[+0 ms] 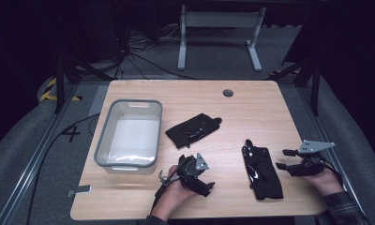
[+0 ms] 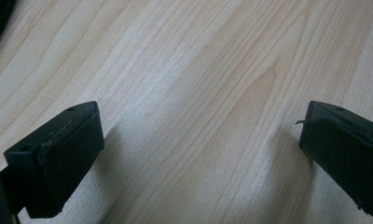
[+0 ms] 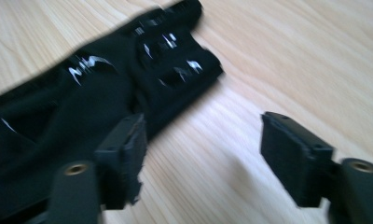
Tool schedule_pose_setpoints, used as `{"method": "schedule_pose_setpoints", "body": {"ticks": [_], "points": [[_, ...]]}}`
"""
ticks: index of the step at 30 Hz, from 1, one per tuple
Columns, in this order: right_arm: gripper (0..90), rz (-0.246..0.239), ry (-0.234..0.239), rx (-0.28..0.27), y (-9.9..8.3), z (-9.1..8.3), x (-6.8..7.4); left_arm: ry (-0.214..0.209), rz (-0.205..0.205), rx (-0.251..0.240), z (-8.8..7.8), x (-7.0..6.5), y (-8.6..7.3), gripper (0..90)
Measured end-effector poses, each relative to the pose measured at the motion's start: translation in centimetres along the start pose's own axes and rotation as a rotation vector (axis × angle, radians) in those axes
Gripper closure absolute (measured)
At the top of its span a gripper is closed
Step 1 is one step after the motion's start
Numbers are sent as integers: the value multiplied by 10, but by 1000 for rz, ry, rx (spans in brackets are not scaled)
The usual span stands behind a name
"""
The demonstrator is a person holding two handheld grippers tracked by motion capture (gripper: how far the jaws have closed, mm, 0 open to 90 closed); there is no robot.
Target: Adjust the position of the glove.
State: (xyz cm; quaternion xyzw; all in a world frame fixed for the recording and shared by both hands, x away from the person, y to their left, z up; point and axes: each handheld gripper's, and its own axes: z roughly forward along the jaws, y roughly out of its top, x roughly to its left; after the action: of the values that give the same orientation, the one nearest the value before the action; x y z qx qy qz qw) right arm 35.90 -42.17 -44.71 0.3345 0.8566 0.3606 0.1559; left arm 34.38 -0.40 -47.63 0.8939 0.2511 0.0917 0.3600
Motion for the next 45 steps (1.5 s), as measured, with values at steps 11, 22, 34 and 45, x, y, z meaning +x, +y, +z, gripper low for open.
{"method": "schedule_pose_setpoints", "body": {"ticks": [11, 22, 34, 45], "points": [[115, 28, -28, -6, -18, 9, -6, -7, 1, 38, -4, 0, 6, 107], [106, 27, -25, -4, -18, 9, -6, -7, -64, 33, -16, 17, 28, 480], [101, 26, -26, -1, -19, 9, -5, 67, -113, 37, -9, 53, 70, 898], [94, 24, -22, -1, -18, 9, -5, 145, -140, 51, 18, 90, 87, 898]]}}
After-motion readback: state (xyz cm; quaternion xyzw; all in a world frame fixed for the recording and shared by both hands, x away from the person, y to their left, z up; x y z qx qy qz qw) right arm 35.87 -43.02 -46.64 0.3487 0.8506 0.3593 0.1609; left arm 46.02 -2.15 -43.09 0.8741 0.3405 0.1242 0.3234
